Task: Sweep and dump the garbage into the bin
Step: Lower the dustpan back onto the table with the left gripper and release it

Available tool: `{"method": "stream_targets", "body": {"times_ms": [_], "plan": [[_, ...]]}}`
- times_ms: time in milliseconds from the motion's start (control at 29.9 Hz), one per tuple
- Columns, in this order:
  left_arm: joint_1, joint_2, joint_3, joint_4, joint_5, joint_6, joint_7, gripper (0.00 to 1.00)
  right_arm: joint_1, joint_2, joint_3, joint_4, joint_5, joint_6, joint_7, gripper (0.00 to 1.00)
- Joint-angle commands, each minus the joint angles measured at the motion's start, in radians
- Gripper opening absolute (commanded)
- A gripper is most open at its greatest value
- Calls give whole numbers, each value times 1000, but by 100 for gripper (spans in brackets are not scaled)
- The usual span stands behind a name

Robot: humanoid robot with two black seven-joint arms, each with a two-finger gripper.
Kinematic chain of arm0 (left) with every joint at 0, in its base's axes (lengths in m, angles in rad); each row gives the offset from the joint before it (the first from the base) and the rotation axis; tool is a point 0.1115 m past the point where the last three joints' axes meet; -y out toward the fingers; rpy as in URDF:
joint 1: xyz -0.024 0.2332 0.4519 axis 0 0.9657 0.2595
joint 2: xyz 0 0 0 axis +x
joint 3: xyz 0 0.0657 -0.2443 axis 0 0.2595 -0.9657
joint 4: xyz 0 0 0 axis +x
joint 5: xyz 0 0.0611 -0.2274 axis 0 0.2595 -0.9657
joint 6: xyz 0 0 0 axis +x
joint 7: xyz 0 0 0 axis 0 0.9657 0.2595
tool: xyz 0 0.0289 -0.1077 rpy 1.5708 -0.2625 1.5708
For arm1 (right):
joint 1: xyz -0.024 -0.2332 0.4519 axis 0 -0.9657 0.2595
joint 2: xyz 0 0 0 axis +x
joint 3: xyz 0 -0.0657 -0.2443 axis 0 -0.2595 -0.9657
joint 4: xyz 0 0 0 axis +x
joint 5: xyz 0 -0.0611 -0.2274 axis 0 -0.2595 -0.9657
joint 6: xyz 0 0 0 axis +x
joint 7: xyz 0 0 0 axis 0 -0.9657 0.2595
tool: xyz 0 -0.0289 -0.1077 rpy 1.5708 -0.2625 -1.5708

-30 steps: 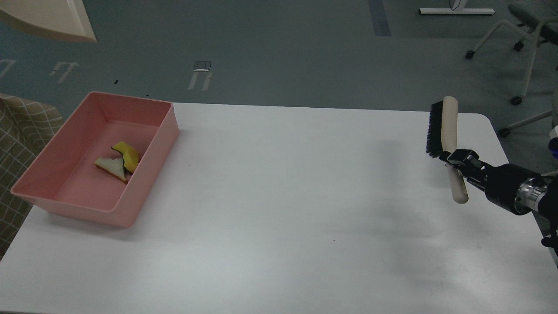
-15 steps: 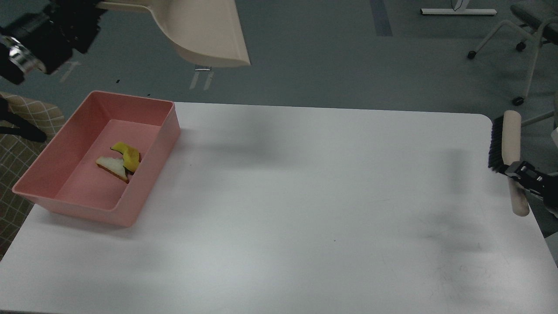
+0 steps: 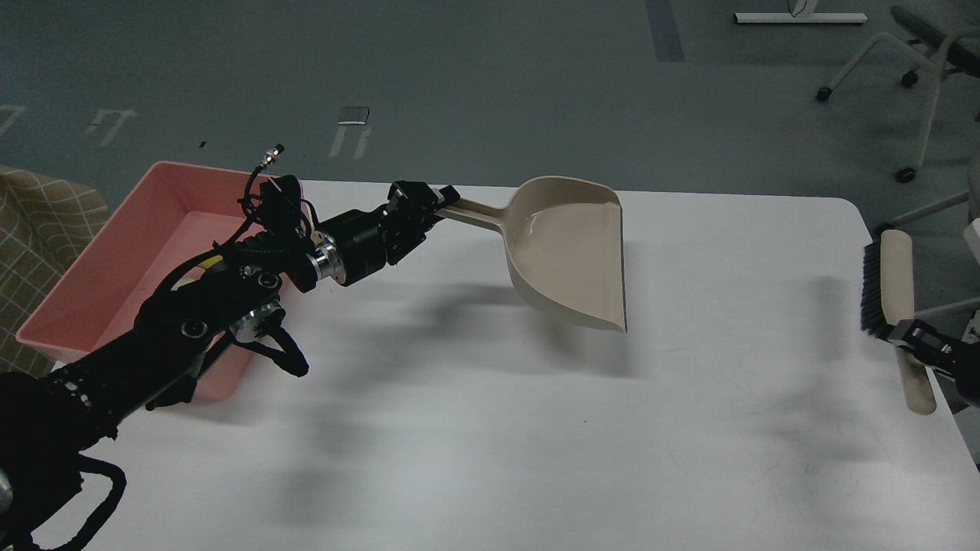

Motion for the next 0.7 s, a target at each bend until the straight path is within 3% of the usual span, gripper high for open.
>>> {"method": "stream_targets", "body": {"times_ms": [0,401,468,501,668], "plan": [[52,-8,0,0,-1,35,-6,1,13,-27,-51,13,-1,0,1,0],[146,-25,-1,-13,-1,81,-9,3,122,-22,-214,54,-7,0,1,0],[146,-25,-1,-13,-1,81,-9,28,122,-22,-214,53,-7,0,1,0],[146,-26,-1,-14,-1,81,-6,45,122,-21,-214,53,-7,0,1,0],[146,-28,0,-33,-1,83,-1,46,120,1,-217,60,-5,0,4,0]]}}
